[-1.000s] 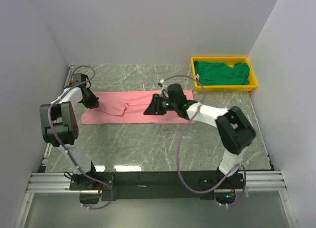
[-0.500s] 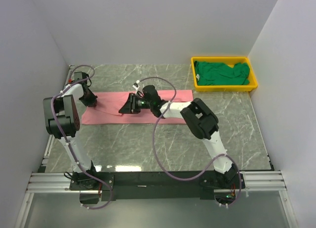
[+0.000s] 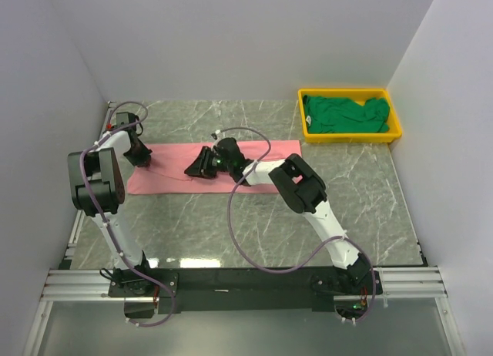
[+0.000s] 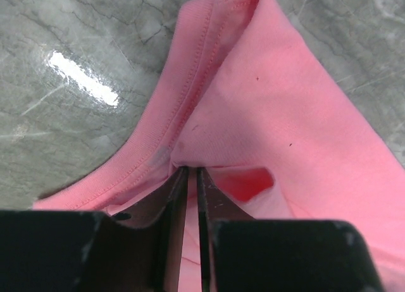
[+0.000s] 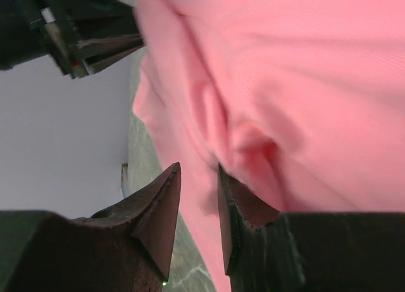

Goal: Fold and stack the t-shirts
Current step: Fold the tshirt

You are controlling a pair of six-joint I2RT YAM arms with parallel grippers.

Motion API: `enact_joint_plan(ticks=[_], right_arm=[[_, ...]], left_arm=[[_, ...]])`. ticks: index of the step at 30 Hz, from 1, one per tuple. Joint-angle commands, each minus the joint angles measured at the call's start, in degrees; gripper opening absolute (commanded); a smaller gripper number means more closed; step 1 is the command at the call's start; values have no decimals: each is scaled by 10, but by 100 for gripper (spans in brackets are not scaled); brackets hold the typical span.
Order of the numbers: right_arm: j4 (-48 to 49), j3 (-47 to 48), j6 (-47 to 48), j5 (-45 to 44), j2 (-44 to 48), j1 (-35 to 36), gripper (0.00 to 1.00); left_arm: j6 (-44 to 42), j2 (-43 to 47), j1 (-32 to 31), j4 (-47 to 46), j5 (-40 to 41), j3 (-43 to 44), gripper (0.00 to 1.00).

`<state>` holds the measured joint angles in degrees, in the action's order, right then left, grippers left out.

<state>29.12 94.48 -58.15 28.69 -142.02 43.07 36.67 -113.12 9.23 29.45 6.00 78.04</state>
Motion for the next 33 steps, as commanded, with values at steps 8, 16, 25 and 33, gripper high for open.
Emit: enact_joint_plan(ticks=[8, 16, 25, 33], right_arm=[[-17, -48, 36, -28, 87, -16, 38], [-243, -171, 276, -158, 296, -47, 39], [-413, -298, 376, -307, 430, -115, 38], [-480, -299, 399, -339, 402, -142, 38]], left_arm=[[8, 27, 4, 12, 43, 4, 20], [14, 129, 1, 16, 60, -24, 32], [33, 204, -72, 32, 74, -57, 42], [55, 142, -149, 32, 65, -36, 41]])
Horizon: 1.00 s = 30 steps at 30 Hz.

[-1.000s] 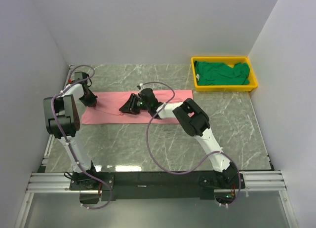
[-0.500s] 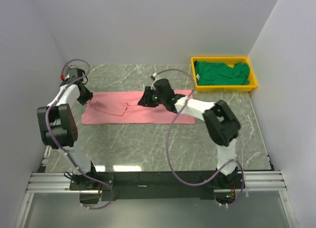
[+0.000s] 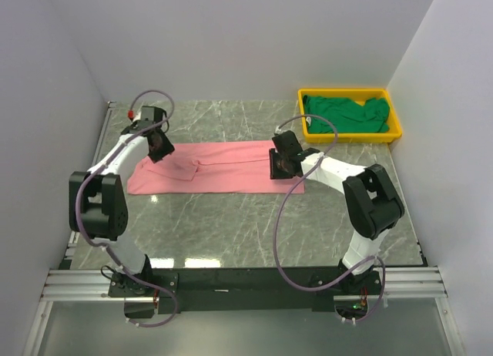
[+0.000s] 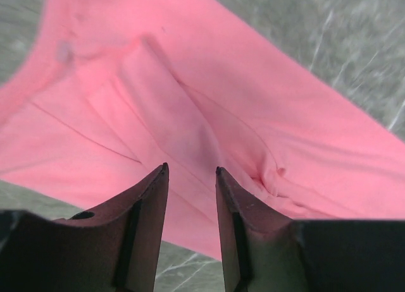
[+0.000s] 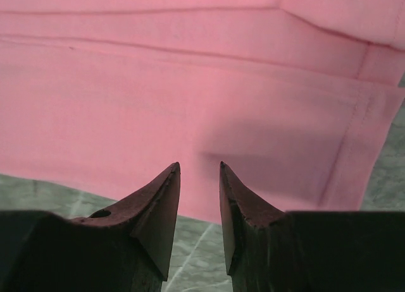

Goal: Fold and stack the t-shirts
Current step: Fold the tshirt

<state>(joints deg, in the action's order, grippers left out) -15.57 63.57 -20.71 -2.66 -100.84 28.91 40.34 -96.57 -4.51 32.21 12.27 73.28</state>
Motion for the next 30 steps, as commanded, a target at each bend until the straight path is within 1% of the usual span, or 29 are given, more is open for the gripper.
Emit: enact_joint_plan(ticks=[1, 7, 11, 13, 16, 18, 19, 21, 24, 25, 26, 28, 29, 30], right_arm=[[-36, 10, 25, -22, -16, 1, 38], [-58, 4, 15, -24, -42, 1, 38], [-79, -4, 29, -12, -49, 11, 39], [-91, -9, 37, -7, -49, 22, 39], [-109, -23, 40, 38, -36, 42, 39], [-148, -27, 41, 28, -31, 65, 39], [-162, -27, 42, 28, -31, 94, 39], [-188, -41, 42, 63, -24, 120, 39], [-184, -71, 38, 155, -3, 184, 39], [-184, -73, 32, 166, -2, 203, 40], [-192, -65, 22, 173, -1, 251, 40], [-205, -40, 16, 190, -16, 300, 40], [-215, -2, 17, 195, -24, 345, 40], [-220, 21, 22, 201, -45, 370, 40]], left_arm=[[20, -42, -15, 3, -1, 13, 41], [23, -109, -16, 0, 13, 34, 40], [15, -157, -15, 15, 25, 71, 39], [10, -183, -15, 24, 29, 85, 39], [-3, -207, -15, 26, 38, 102, 38], [-13, -219, -15, 33, 49, 123, 39], [-20, -232, -15, 36, 53, 131, 39], [-49, -244, -15, 29, 53, 157, 41], [-110, -265, -16, 10, 24, 191, 44], [-122, -273, -16, 4, 18, 199, 45], [-146, -275, -18, -2, 11, 211, 47], [-180, -286, -23, -15, -6, 226, 52], [-191, -290, -28, -20, -9, 245, 54], [-199, -297, -31, -19, -10, 253, 55]])
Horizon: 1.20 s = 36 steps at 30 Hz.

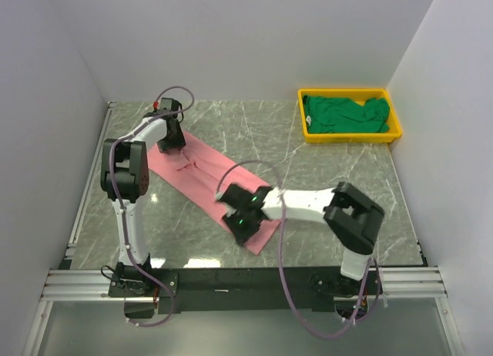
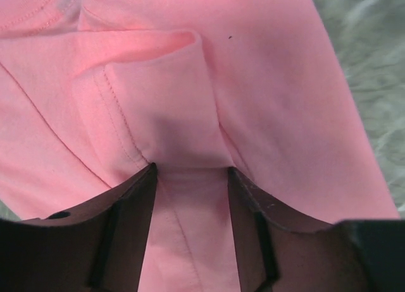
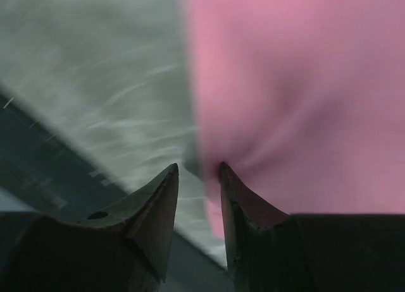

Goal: Fold and stack the t-shirts
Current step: Fold the tshirt

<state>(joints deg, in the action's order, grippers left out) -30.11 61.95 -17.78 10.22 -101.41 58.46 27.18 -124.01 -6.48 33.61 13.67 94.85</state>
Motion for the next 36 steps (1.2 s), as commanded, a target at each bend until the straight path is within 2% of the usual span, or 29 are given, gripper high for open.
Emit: enact_joint_plan(ticks=[1, 2, 5, 7, 11, 17, 21, 24, 29, 36], right_arm=[[-79, 63, -5, 73, -54, 92, 41], [-93, 115, -1, 70, -68, 122, 41], [-120, 206, 11, 50, -130, 143, 41], [-128, 233, 13, 43, -160, 146, 41], [-136, 260, 17, -12, -124, 144, 41], [-116, 209, -4, -84, -11, 131, 45], [-105, 148, -16, -149, 54, 98, 51], [-82, 85, -17, -141, 87, 40, 52], [-26, -3, 4, -106, 110, -39, 55], [15, -41, 16, -70, 91, -73, 57]], left_arm=[[-79, -25, -17, -43, -27, 45, 56], [-101, -27, -28, -49, -28, 53, 57], [-118, -39, -46, -73, -31, 67, 60], [-115, -55, -50, -77, -42, 81, 60], [-100, -69, -53, -55, -30, 114, 61], [-62, -2, -53, -54, 49, 85, 65], [-7, 49, -53, 5, 91, 97, 67], [51, 84, -53, 29, 98, 92, 67], [119, 133, -62, 36, 62, 21, 67], [143, 123, -89, 21, 36, -36, 67]])
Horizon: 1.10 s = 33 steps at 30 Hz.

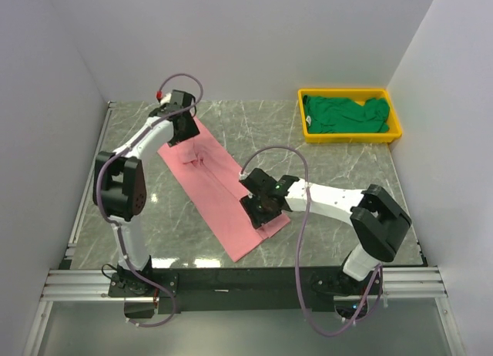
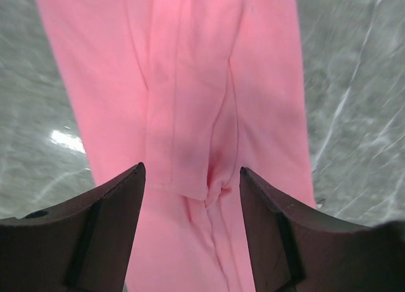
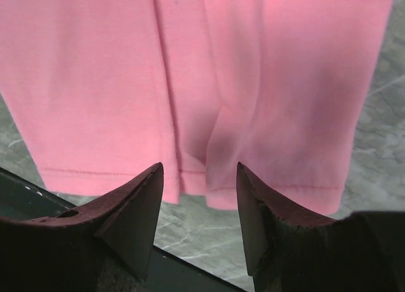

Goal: Fold and stack the t-shirts
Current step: Fold the tshirt

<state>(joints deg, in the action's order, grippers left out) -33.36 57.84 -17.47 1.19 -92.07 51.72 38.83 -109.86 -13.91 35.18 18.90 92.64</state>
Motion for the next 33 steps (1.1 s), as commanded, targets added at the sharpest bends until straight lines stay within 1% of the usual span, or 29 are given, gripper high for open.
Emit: enact_joint_plan(ticks=[1, 8, 12, 14, 17, 20, 22, 27, 31, 33], right_arm=[[50, -3, 14, 24, -5, -7, 57], [46, -7, 8, 37, -57, -7, 57], [47, -12, -1, 62, -65, 1, 56], [43, -12, -7, 66, -68, 14, 56], [41, -6, -15, 96, -86, 22, 56], [37, 6, -28, 107, -108, 31, 56], [37, 20, -42, 111, -122, 36, 56], [40, 64, -70, 122, -151, 43, 56], [13, 140, -77, 105, -177, 58, 56], [-6, 161, -78, 93, -171, 65, 57]], left_arm=[[27, -25, -16, 7, -18, -11, 67], [30, -91, -20, 8, -25, 15, 67], [21, -137, -19, 0, -27, 29, 67], [16, -157, -19, 2, -30, 52, 67], [-6, -203, -19, -11, -33, 82, 67], [-36, -246, -19, -7, -40, 142, 66], [-60, -264, -19, -12, -61, 177, 66], [-102, -310, -24, -36, -93, 228, 66], [-120, -310, -27, -51, -99, 240, 67], [-120, -290, -27, -49, -94, 240, 70]])
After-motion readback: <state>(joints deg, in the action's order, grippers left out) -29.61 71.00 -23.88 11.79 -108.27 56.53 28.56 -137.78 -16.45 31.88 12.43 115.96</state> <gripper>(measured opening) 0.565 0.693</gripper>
